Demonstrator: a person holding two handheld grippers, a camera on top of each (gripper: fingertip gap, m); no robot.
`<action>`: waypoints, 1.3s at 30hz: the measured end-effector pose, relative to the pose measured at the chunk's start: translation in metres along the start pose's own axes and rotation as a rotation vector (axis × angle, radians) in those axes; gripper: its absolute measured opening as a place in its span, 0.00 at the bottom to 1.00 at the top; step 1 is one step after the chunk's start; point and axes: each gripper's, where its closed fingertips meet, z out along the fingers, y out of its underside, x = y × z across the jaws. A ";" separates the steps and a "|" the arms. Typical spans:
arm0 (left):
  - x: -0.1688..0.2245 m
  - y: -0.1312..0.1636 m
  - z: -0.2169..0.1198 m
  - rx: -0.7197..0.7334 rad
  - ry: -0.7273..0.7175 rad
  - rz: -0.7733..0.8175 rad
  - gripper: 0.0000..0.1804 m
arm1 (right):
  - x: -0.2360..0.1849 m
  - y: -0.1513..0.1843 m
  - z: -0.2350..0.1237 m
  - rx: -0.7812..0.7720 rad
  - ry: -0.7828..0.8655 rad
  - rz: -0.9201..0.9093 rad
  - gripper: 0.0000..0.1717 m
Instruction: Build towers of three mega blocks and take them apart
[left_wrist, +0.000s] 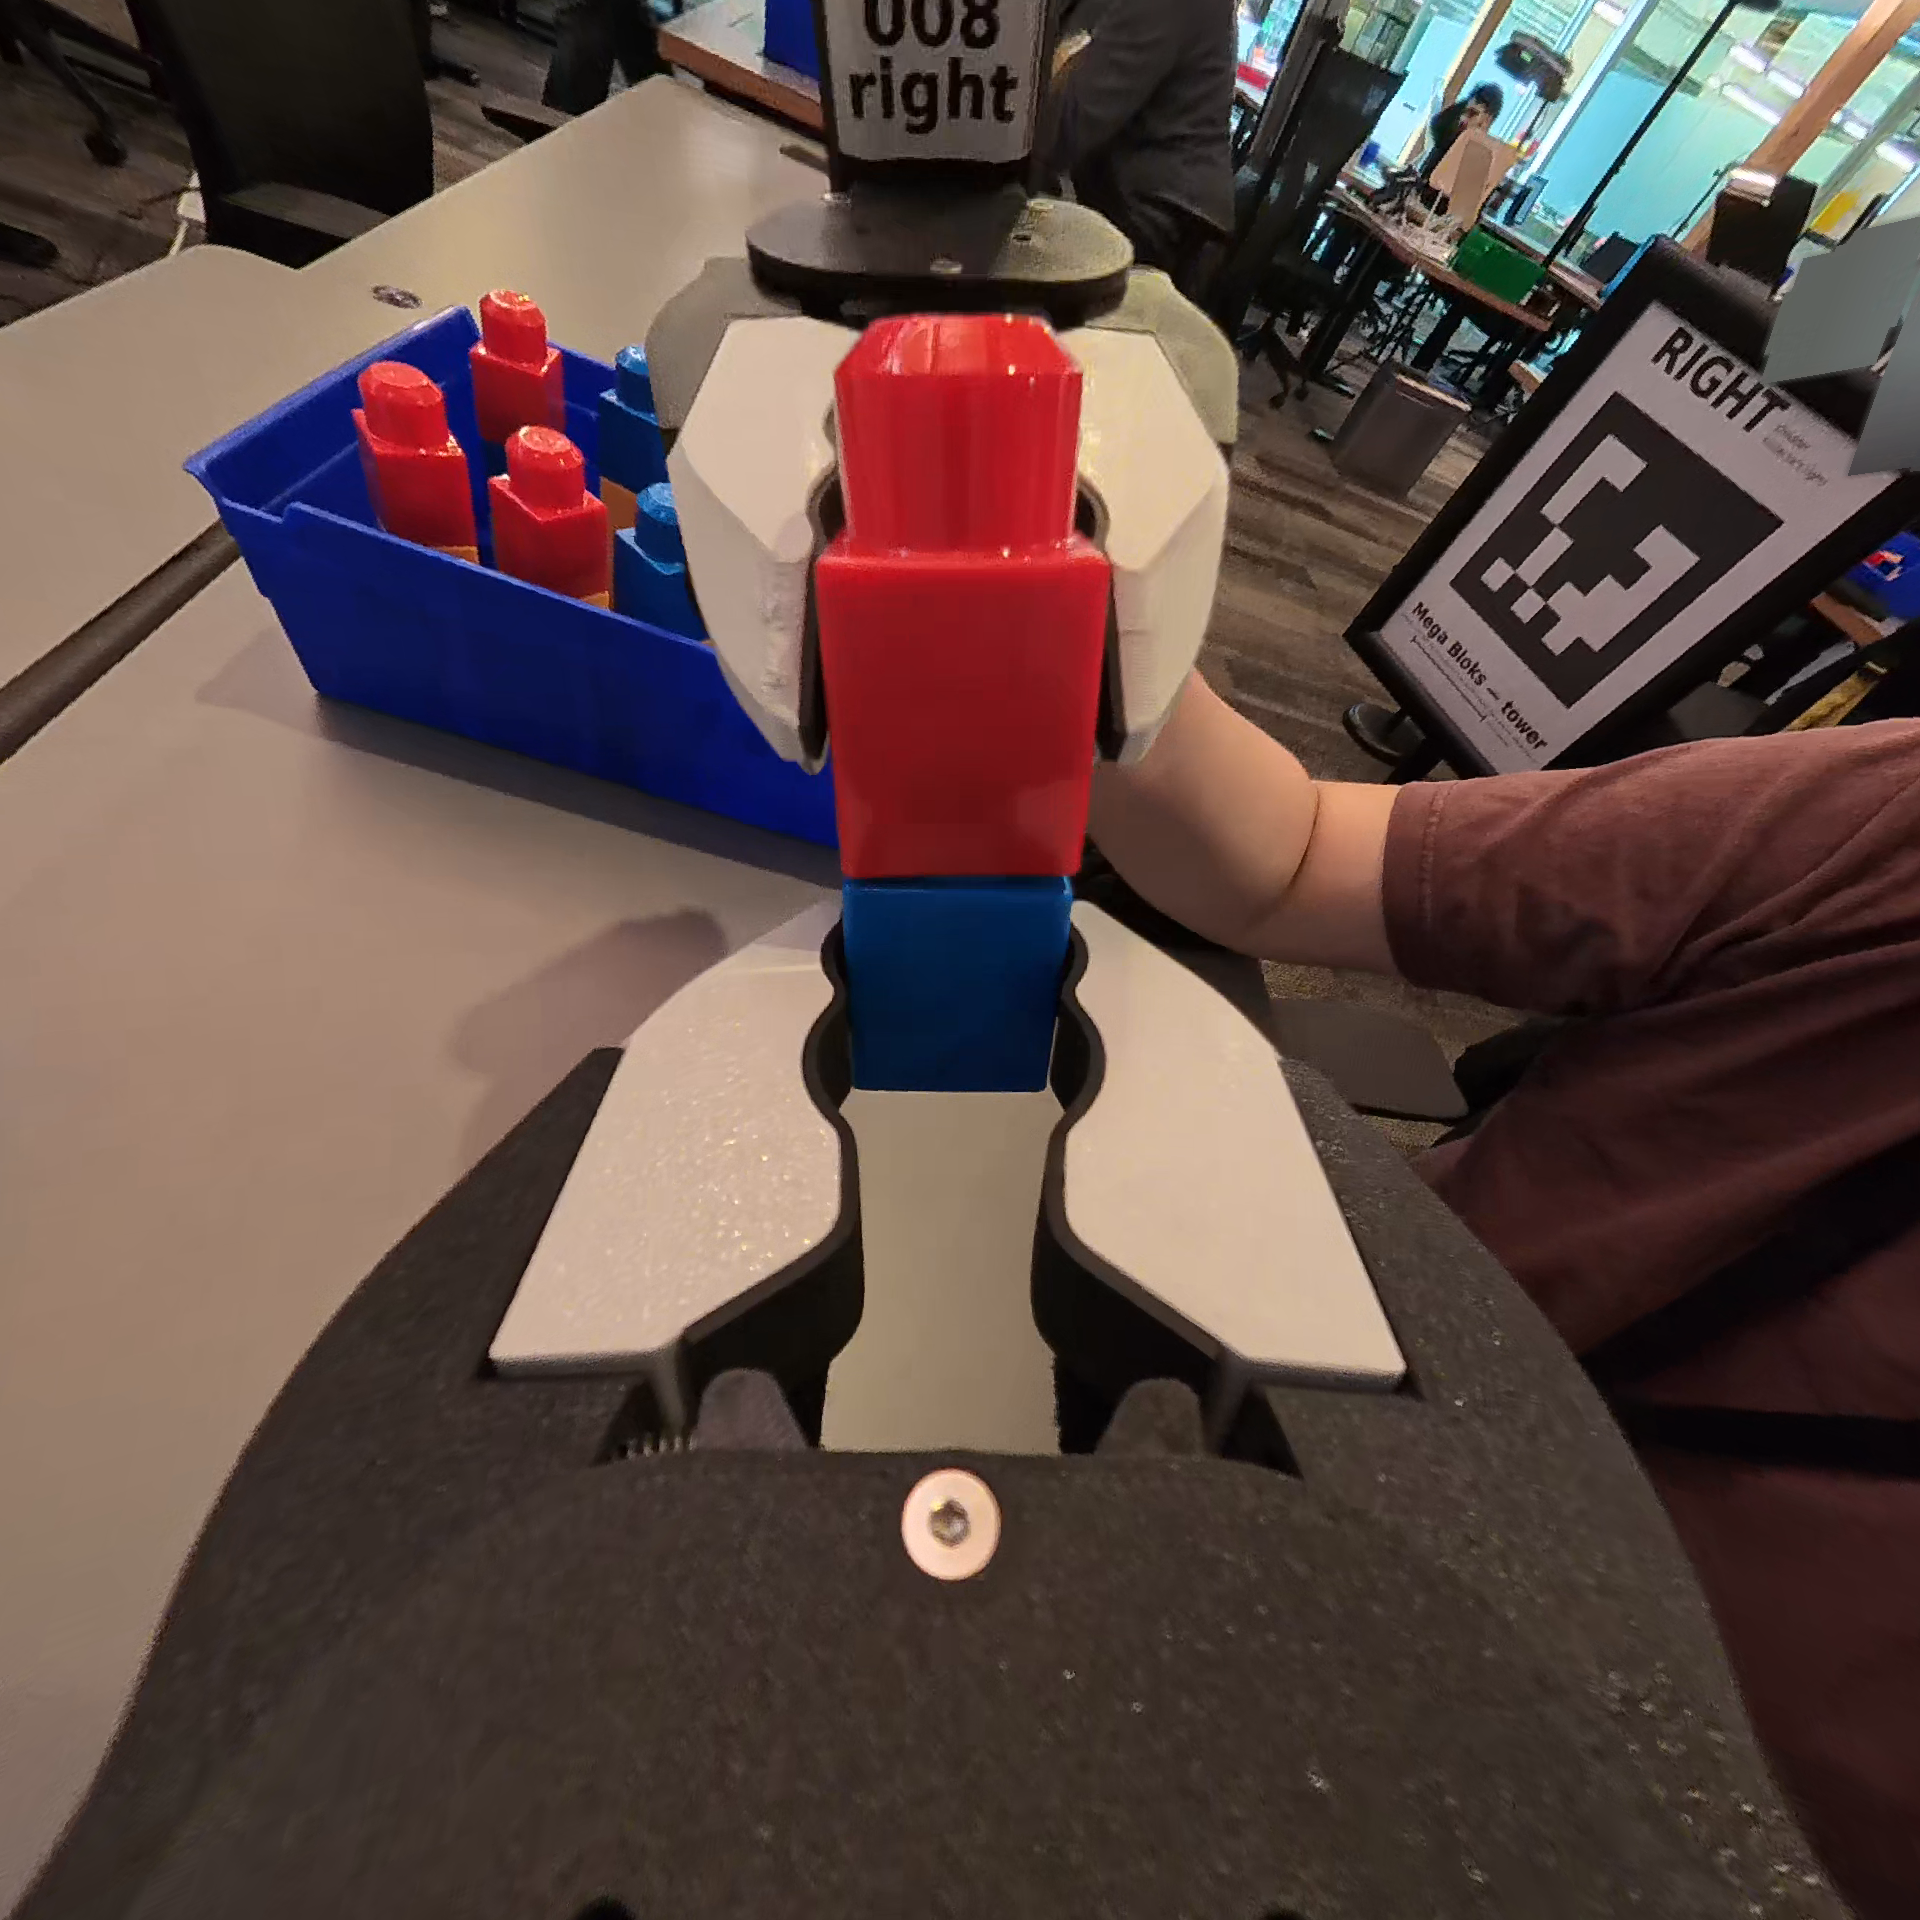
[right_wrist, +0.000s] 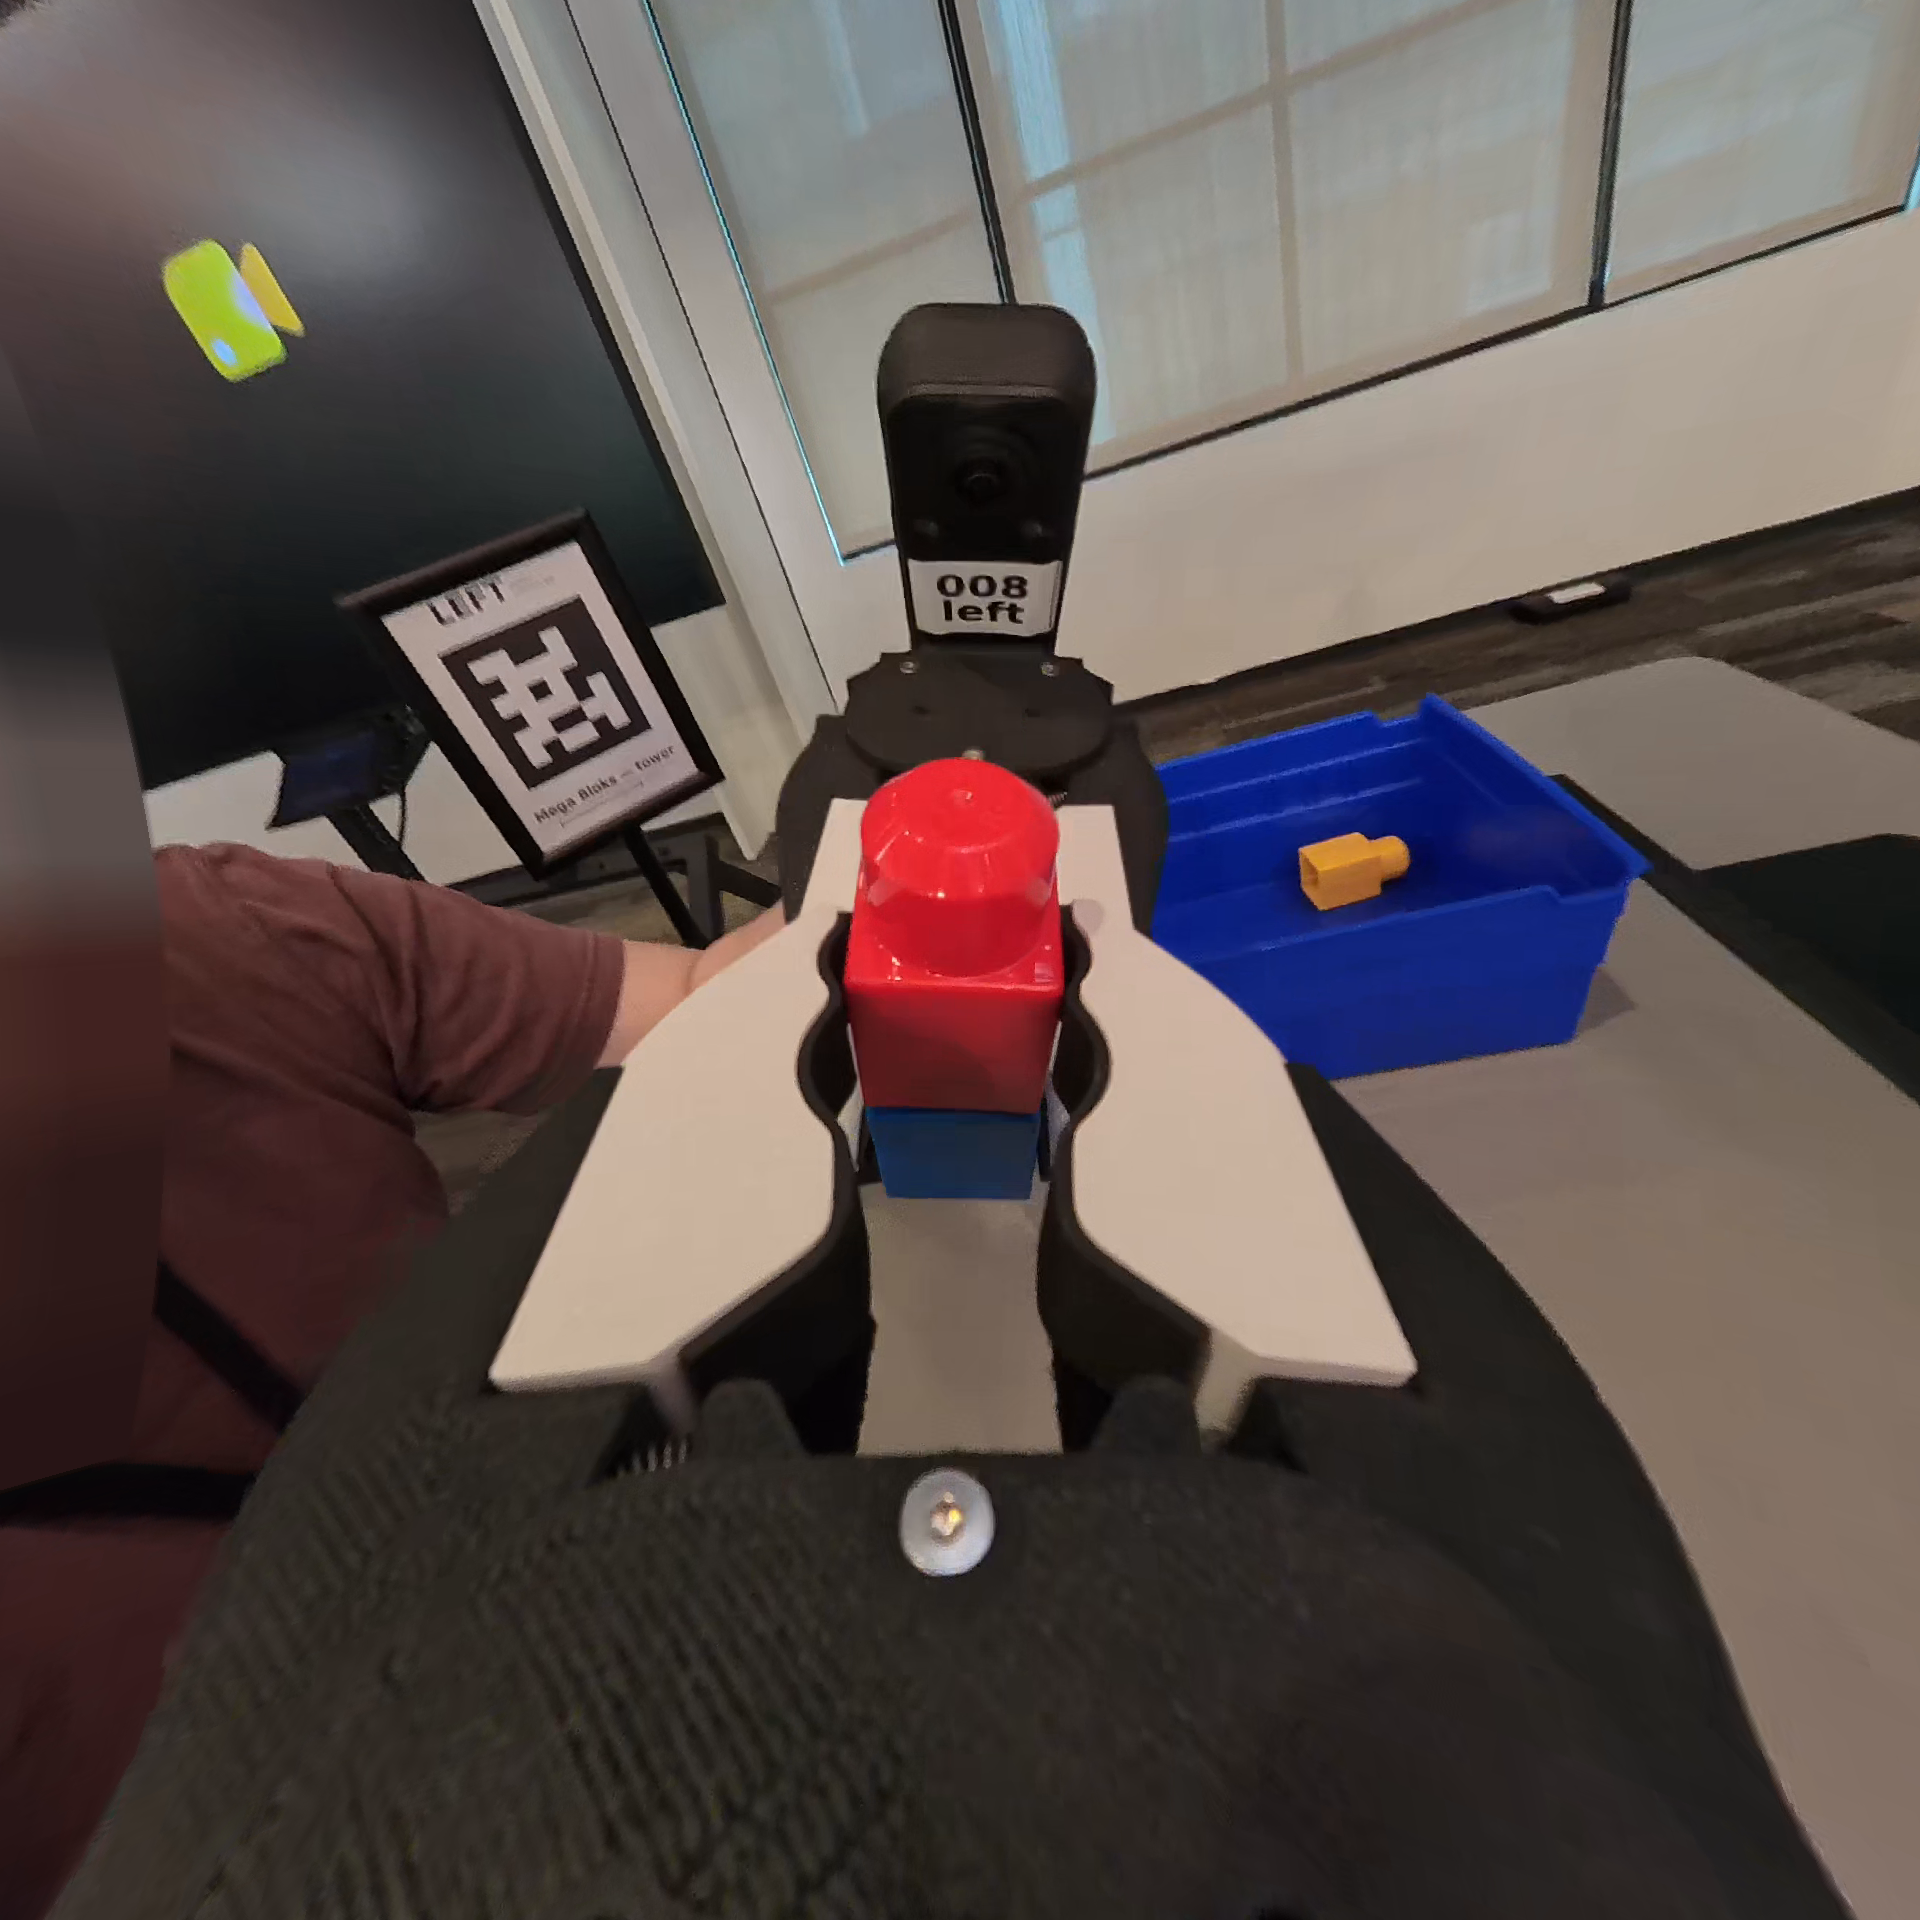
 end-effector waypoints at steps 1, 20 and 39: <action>0.002 0.000 0.001 -0.004 0.010 -0.005 0.19 | -0.001 0.001 -0.001 -0.013 0.006 -0.009 0.22; 0.002 0.001 -0.001 -0.017 0.015 -0.014 0.19 | 0.000 0.004 0.003 -0.028 0.032 -0.053 0.22; -0.001 -0.017 -0.021 0.101 -0.002 0.042 0.19 | -0.008 -0.011 -0.018 -0.003 0.045 -0.108 0.35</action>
